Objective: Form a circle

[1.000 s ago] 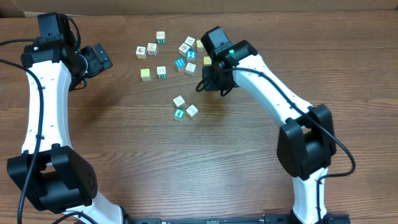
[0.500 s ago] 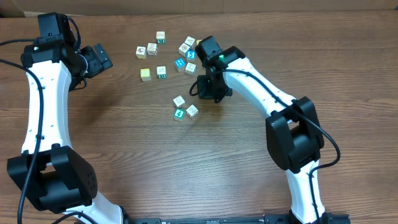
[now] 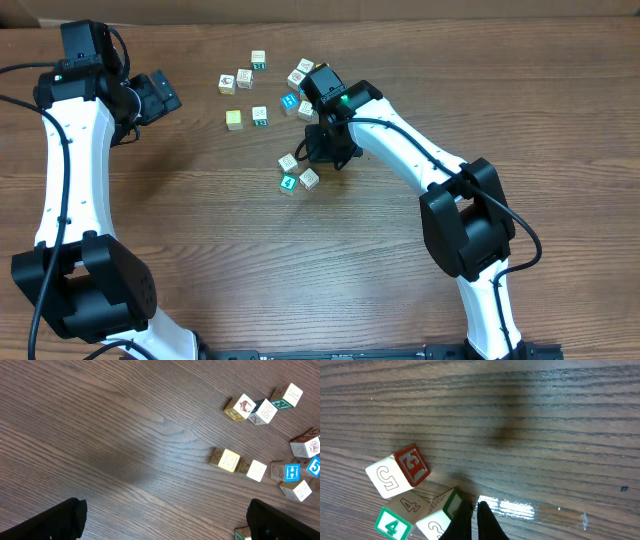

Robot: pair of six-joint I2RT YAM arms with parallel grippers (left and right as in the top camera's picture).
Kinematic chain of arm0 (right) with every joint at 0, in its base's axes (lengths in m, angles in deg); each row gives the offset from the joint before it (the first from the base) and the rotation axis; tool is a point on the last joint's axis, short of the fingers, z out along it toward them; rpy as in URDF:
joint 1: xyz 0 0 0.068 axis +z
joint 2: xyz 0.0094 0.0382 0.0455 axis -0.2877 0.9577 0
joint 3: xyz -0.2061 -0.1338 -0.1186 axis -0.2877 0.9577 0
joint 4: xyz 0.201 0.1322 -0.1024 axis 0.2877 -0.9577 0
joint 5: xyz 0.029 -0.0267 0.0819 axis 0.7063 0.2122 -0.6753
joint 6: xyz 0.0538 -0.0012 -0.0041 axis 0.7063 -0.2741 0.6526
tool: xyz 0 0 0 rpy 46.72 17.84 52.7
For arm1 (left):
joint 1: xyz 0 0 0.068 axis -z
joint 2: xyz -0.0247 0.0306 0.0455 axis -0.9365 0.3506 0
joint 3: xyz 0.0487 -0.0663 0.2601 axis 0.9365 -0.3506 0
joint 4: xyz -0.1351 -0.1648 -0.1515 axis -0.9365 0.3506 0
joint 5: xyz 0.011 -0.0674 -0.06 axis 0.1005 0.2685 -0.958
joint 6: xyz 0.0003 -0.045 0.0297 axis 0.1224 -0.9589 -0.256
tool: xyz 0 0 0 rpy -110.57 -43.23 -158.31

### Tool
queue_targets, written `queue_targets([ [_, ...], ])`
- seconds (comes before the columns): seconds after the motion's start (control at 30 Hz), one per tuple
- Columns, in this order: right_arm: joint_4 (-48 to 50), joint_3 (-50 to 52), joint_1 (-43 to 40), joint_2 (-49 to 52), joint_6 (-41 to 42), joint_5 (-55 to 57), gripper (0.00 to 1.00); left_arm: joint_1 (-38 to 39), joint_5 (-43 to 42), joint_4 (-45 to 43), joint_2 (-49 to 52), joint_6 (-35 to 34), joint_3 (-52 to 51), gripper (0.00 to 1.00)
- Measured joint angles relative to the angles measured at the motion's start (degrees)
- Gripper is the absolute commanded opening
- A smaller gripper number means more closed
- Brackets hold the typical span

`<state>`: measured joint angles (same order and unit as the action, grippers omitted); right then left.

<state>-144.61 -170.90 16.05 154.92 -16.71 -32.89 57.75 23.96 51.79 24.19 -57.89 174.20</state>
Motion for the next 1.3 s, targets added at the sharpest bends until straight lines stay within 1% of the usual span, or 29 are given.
queue_targets([
  [0.3, 1.3, 0.0, 0.0, 0.0, 0.0, 0.0, 0.05, 0.0, 0.0, 0.0, 0.0, 0.0, 0.0, 0.99],
  [0.37, -2.5, -2.1, -0.1, 0.4, 0.0, 0.0, 0.07, 0.0, 0.0, 0.0, 0.0, 0.0, 0.0, 1.00],
  [0.43, -8.2, -6.9, -0.3, 1.3, 0.0, 0.3, 0.10, 0.1, 0.0, 0.0, 0.0, 0.0, 0.0, 1.00],
  [0.47, -10.5, -9.9, -0.5, 1.6, 0.0, 0.7, 0.15, 0.1, 0.0, 0.0, 0.0, 0.0, 0.0, 1.00],
  [0.5, -12.5, -13.7, -0.9, 1.7, 0.1, 0.9, 0.25, 0.1, 0.0, 0.0, 0.0, 0.0, 0.0, 1.00],
  [0.57, -14.6, -21.7, -2.1, 1.7, 0.4, 1.4, 0.37, 0.1, 0.0, 0.0, 0.0, 0.0, 0.0, 0.99],
  [0.63, -13.8, -27.1, -3.5, 1.4, 0.2, 1.7, 0.58, 0.1, 0.0, 0.0, 0.0, 0.0, 0.0, 0.99],
  [0.67, -12.7, -28.6, -4.2, 1.1, 0.0, 1.8, 0.62, 0.1, 0.0, 0.0, 0.0, 0.0, 0.0, 1.00],
  [0.77, -8.9, -30.1, -6.1, 0.4, 0.2, 2.6, 0.67, 0.1, 0.0, 0.0, 0.0, 0.0, 0.0, 0.99],
  [0.87, -6.6, -30.0, -6.6, 1.0, 1.3, 4.2, 0.68, 0.1, 0.0, 0.0, 0.0, 0.0, 0.0, 1.00],
  [0.97, -4.9, -30.0, -6.1, 2.6, 3.0, 6.1, 0.63, 0.1, 0.0, 0.0, 0.0, 0.0, 0.0, 1.00],
  [1.0, -4.3, -30.0, -5.7, 3.5, 3.5, 6.6, 0.58, 0.1, 0.0, 0.0, 0.0, 0.0, 0.0, 1.00],
  [1.1, -2.7, -29.9, -4.9, 6.4, 4.7, 7.6, 0.52, 0.1, 0.0, 0.0, 0.0, 0.0, 0.0, 0.99],
  [1.3, -1.2, -29.7, -3.3, 12.5, 6.5, 8.6, 0.55, 0.1, 0.0, 0.0, 0.0, 0.0, 0.0, 0.99],
])
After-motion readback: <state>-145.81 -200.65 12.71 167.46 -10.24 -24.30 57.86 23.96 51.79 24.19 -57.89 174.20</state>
